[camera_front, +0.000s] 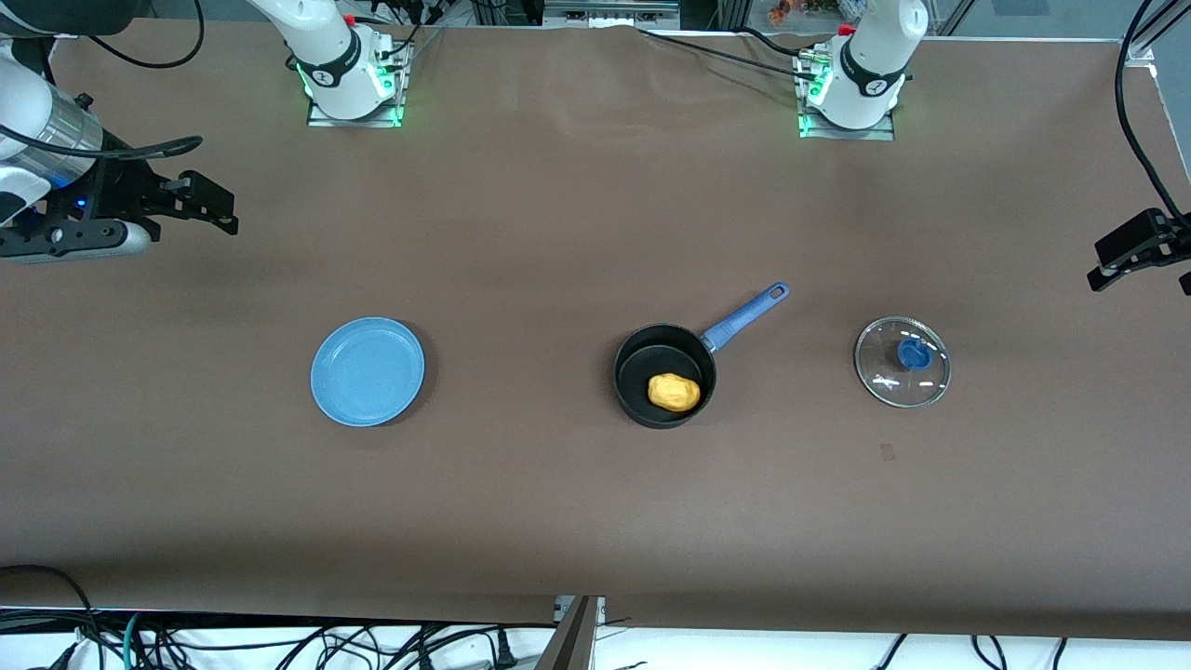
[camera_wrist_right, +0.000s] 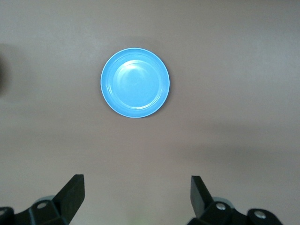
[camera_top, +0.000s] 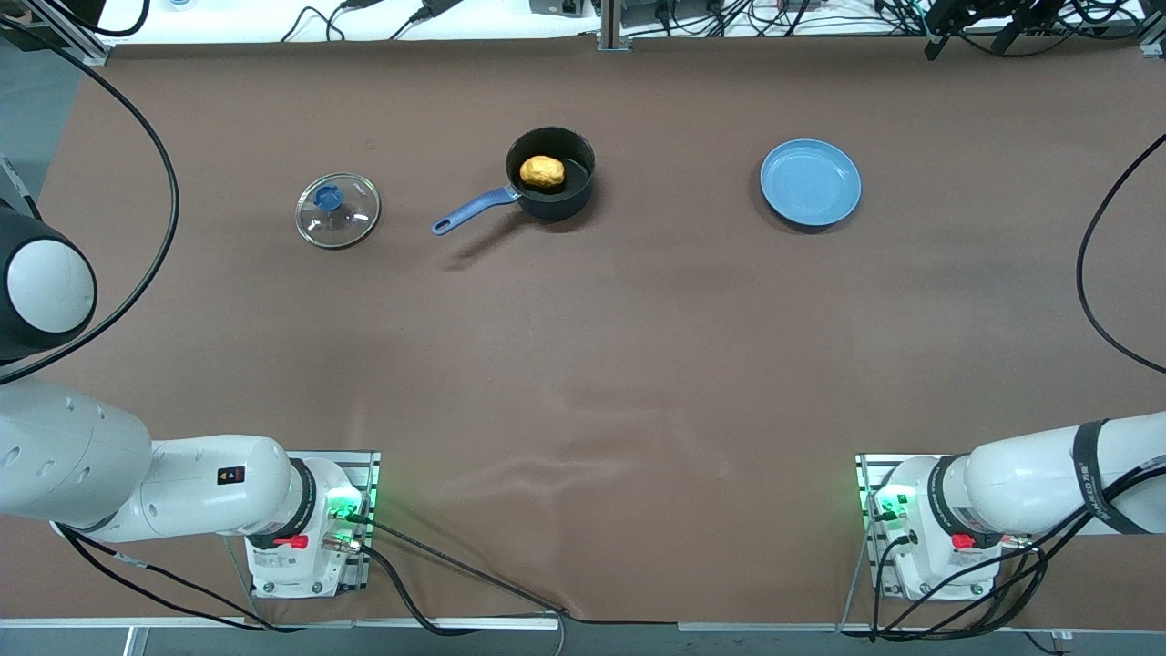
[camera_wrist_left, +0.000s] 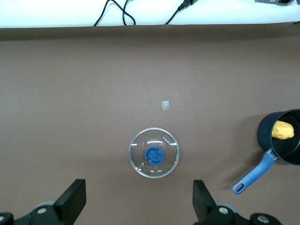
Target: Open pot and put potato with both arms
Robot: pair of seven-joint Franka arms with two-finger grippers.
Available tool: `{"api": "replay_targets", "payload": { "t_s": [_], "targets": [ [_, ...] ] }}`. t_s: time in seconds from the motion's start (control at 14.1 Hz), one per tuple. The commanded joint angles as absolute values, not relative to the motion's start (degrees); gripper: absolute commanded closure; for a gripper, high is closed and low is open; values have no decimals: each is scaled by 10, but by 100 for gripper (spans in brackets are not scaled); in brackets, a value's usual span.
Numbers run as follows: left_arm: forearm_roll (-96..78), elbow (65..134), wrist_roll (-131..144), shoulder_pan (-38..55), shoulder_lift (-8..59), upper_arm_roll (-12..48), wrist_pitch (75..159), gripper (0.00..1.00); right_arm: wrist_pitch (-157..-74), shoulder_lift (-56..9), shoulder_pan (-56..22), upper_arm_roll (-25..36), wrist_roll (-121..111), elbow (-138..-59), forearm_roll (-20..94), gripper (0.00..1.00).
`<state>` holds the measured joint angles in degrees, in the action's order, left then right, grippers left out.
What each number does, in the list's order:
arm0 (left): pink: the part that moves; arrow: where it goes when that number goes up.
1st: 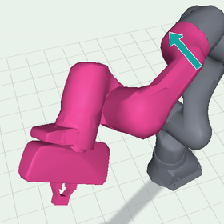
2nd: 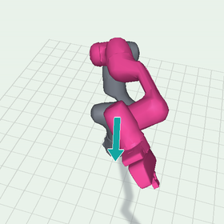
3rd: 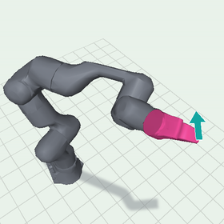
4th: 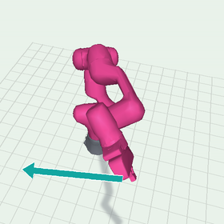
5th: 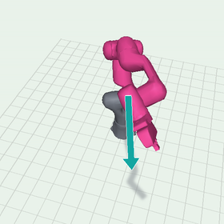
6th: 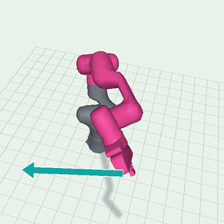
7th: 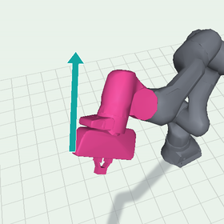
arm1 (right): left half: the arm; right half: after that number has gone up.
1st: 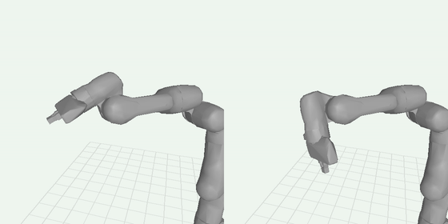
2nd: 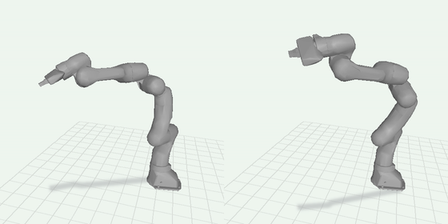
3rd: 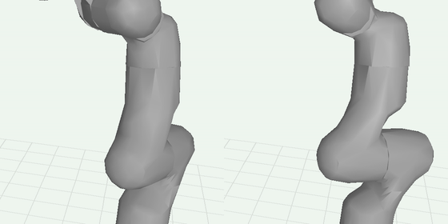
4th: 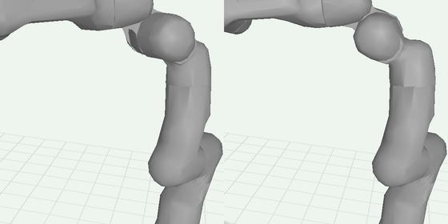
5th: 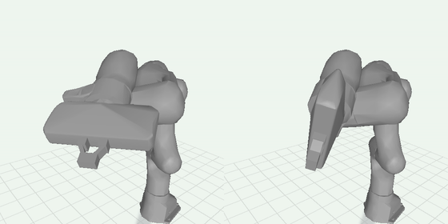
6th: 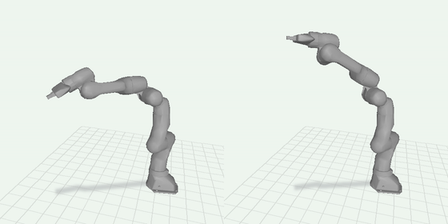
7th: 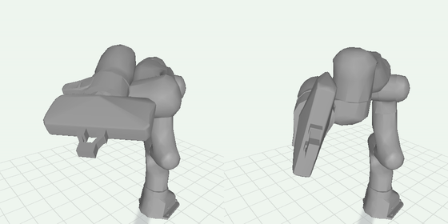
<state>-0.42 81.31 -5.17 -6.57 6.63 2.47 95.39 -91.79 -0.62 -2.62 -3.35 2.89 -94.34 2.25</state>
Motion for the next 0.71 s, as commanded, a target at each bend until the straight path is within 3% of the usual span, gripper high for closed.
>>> {"api": "replay_targets", "payload": {
  "t_s": [0.0, 0.64],
  "targets": [
    [-4, 799, -63, -61, 71, 25, 940, 0, -905, -4, -27, -42, 57, -935, 29, 0],
    [-45, 799, -59, -64, 73, 22, 940, 0, -906, -4, -27, -42, 49, -935, 21, 0]
  ]
}}
